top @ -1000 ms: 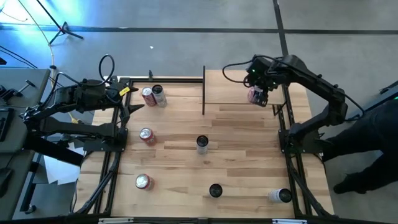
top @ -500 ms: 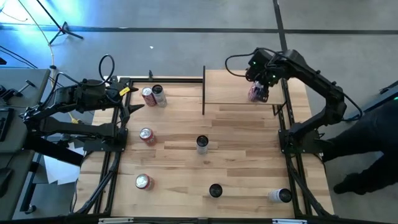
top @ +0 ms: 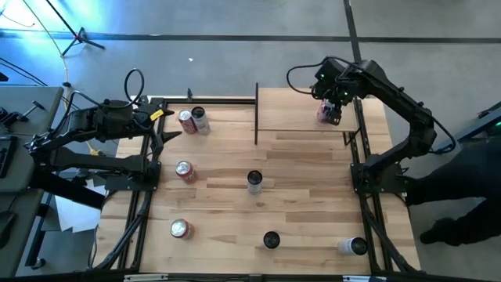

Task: Place canned beverage on shelf
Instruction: Put the red soda can on the shelf

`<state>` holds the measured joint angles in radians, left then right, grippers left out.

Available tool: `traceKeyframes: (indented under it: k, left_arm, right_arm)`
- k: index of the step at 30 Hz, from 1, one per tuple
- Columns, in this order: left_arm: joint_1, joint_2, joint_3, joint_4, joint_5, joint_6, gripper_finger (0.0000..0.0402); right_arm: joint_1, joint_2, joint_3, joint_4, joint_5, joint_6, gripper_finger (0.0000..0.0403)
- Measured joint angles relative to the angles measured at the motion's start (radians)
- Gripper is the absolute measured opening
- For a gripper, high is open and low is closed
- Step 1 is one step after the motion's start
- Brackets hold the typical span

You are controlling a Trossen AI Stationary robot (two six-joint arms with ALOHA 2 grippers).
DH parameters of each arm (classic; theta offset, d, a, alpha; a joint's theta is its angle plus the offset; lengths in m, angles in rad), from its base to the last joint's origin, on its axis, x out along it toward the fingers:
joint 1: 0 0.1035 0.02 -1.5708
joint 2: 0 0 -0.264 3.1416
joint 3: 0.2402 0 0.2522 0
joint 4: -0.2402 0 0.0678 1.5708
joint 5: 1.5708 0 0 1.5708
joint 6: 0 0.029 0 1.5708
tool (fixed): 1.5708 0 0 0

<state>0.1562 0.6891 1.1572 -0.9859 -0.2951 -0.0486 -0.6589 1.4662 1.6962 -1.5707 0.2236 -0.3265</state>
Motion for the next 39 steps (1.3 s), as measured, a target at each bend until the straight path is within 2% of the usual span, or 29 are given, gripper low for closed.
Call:
traceKeyframes:
  k: [12,19,32,39]
  left_arm:
    - [0.0,0.0,0.0,0.0,0.0,0.0,0.0335]
    - [0.0,0.0,0.0,0.0,0.0,0.0,0.0335]
    - [0.0,0.0,0.0,0.0,0.0,0.0,0.0335]
    - [0.0,0.0,0.0,0.0,0.0,0.0,0.0335]
  right_arm:
    - [-0.082,-0.007,-0.001,0.0,-0.046,0.042,0.0274]
    - [-0.113,-0.006,0.064,-0.003,-0.072,0.056,0.0279]
    - [-0.116,-0.006,0.116,0.002,-0.045,0.053,0.0368]
    - [-0.116,-0.005,0.116,0.003,-0.033,0.038,0.0393]
